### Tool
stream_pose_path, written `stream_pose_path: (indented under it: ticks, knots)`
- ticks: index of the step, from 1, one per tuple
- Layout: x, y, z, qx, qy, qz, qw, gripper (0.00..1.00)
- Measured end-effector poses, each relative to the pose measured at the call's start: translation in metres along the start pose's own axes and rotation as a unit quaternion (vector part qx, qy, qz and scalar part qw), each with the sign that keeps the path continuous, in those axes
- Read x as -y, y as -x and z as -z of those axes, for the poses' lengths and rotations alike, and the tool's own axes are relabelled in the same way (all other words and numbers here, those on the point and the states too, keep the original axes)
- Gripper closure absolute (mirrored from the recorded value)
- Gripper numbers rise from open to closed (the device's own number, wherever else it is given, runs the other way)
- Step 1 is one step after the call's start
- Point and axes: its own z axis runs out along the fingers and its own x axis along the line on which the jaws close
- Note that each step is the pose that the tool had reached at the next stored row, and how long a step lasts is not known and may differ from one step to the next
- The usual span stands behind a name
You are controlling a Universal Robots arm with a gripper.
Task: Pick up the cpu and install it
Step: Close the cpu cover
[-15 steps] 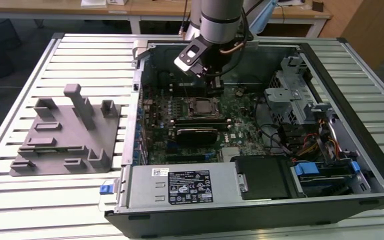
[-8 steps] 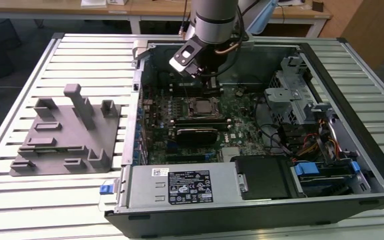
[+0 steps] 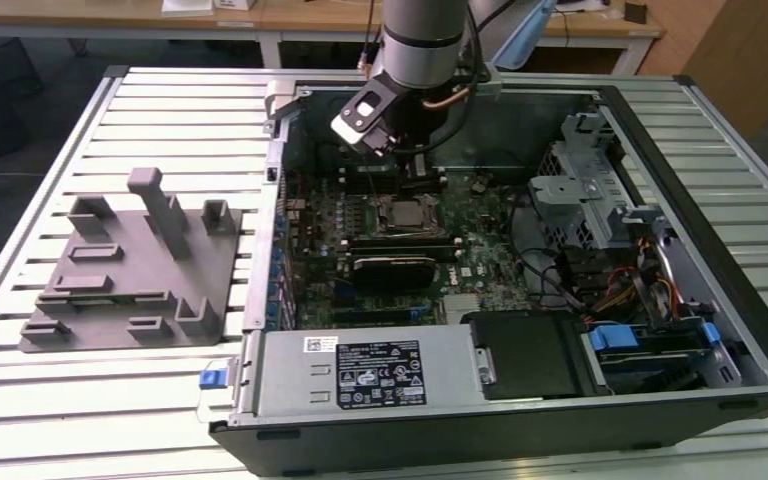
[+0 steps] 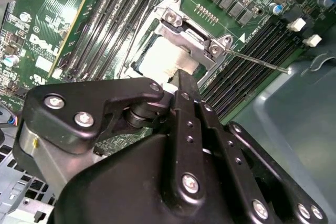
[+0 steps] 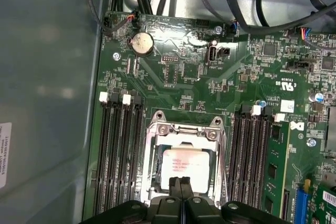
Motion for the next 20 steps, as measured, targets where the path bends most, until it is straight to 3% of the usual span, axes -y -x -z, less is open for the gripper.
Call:
stream_pose_path:
  ticks: [4,8,20]
  knots:
    - [0.0007,0.0,-0.0001,0.0,0.0,0.0,1.0,0.89]
    - [0.0094,-0.0008,-0.0025,0.0,0.0,0.0,1.0,0.89]
    - [0.0165,-0.0013,-0.0215,0.0006,-0.0004,0.0,1.0,0.89]
